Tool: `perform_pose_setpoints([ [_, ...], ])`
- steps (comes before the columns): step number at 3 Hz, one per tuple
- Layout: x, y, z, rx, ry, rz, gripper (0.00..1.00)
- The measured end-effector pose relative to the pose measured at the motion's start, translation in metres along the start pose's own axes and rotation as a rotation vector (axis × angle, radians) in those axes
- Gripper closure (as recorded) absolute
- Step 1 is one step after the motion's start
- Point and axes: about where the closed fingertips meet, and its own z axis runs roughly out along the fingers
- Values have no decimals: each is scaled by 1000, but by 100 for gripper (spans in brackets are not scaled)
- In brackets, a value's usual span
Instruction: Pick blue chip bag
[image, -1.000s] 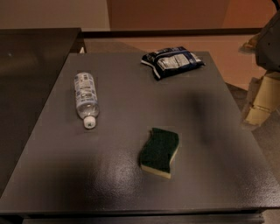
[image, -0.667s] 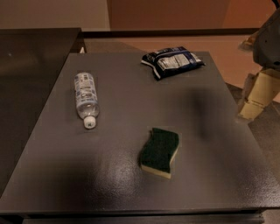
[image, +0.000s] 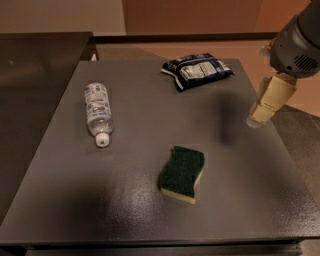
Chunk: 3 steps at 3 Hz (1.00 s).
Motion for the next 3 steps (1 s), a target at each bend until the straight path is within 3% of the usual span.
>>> perform_pose_setpoints([
  [3, -3, -56, 58, 48, -74, 105, 0],
])
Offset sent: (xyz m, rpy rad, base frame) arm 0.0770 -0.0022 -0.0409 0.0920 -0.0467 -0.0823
